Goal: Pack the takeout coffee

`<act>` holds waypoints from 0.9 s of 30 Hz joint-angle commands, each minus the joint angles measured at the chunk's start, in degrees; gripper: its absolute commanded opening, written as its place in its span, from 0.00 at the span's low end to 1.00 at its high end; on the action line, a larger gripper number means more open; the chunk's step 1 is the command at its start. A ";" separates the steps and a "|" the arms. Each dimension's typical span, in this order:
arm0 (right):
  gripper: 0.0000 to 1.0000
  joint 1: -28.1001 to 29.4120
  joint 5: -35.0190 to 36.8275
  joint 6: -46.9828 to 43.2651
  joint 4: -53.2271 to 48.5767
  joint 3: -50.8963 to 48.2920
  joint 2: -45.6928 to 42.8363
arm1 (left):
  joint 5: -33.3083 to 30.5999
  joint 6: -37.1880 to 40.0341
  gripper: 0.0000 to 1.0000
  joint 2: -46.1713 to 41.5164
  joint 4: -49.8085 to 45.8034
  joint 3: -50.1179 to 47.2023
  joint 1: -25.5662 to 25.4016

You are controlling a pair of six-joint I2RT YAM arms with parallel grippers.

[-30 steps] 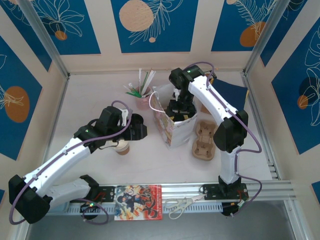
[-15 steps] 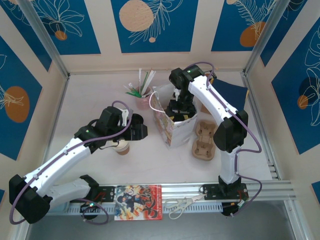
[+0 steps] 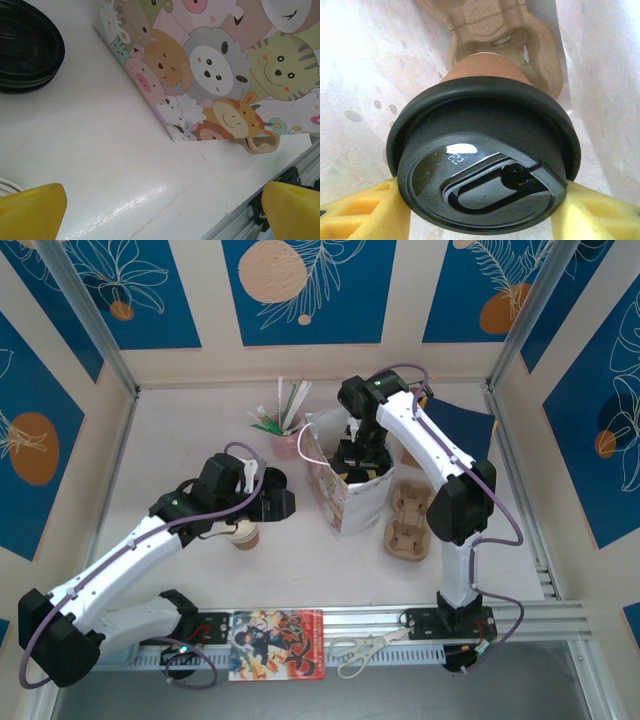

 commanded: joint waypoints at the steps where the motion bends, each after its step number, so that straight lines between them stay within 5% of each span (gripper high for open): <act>1: 0.64 0.24 -1.02 0.53 -3.55 1.46 0.85 | 1.05 0.09 1.00 -0.37 0.75 -0.81 0.57; 27: 0.64 -0.51 -0.08 0.73 -3.78 1.37 0.66 | 1.14 0.26 1.00 -0.31 0.71 -0.83 0.57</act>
